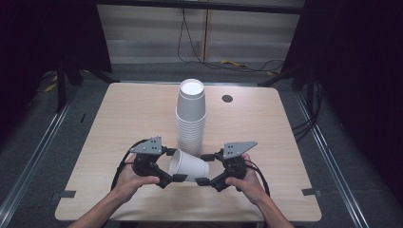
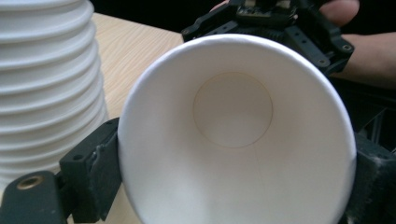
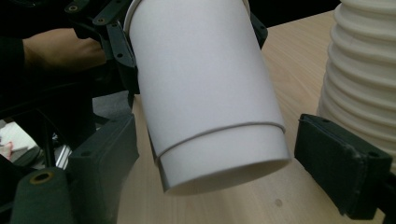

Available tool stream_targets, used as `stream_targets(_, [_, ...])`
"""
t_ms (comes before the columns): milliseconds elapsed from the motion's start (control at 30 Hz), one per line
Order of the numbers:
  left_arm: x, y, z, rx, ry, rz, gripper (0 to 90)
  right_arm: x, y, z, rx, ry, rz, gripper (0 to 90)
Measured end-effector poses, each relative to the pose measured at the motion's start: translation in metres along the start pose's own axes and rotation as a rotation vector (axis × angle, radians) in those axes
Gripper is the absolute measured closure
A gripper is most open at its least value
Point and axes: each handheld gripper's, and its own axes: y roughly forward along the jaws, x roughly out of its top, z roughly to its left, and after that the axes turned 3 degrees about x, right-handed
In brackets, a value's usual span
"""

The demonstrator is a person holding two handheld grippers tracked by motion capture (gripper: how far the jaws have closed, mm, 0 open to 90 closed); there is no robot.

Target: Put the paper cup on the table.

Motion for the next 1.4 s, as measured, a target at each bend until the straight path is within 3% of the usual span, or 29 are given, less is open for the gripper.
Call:
stream_targets(133, [0.002, -0.005, 0.003, 0.021, 0.002, 0.01, 10.5, 0.0, -0.001, 0.0, -0.043, -0.023, 0.008, 13.5])
stream_targets(300, [0.006, -0.011, 0.003, 0.051, 0.022, 0.025, 10.5, -0.003, -0.003, 0.001, -0.065, -0.015, 0.007, 13.5])
stream_targets(400, [0.005, -0.012, 0.004, 0.065, 0.016, 0.033, 10.4, -0.005, -0.007, 0.0, -0.106, -0.015, -0.002, 13.5])
stream_targets(600, [0.006, -0.013, 0.008, 0.068, -0.001, 0.055, 10.5, -0.008, -0.015, -0.005, -0.156, -0.005, -0.024, 13.6])
stream_targets(833, [0.009, -0.018, 0.007, 0.083, 0.017, 0.074, 10.4, -0.014, -0.025, -0.01, -0.226, 0.011, -0.052, 13.6])
stream_targets(900, [0.01, -0.02, 0.007, 0.08, 0.023, 0.08, 10.4, -0.016, -0.027, -0.01, -0.258, 0.016, -0.058, 13.6])
stream_targets(967, [0.012, -0.022, 0.007, 0.097, 0.03, 0.115, 10.3, -0.017, -0.029, -0.011, -0.33, 0.004, -0.066, 13.7])
stream_targets(1267, [0.011, -0.029, 0.007, 0.113, 0.035, 0.152, 10.3, -0.022, -0.034, -0.009, -0.447, 0.013, -0.094, 13.6])
stream_targets(1333, [0.012, -0.032, 0.006, 0.121, 0.035, 0.164, 10.3, -0.023, -0.037, -0.007, -0.493, 0.017, -0.103, 13.6])
stream_targets(1400, [0.013, -0.036, 0.007, 0.136, 0.032, 0.166, 10.4, -0.025, -0.039, -0.005, -0.556, -0.011, -0.116, 13.5])
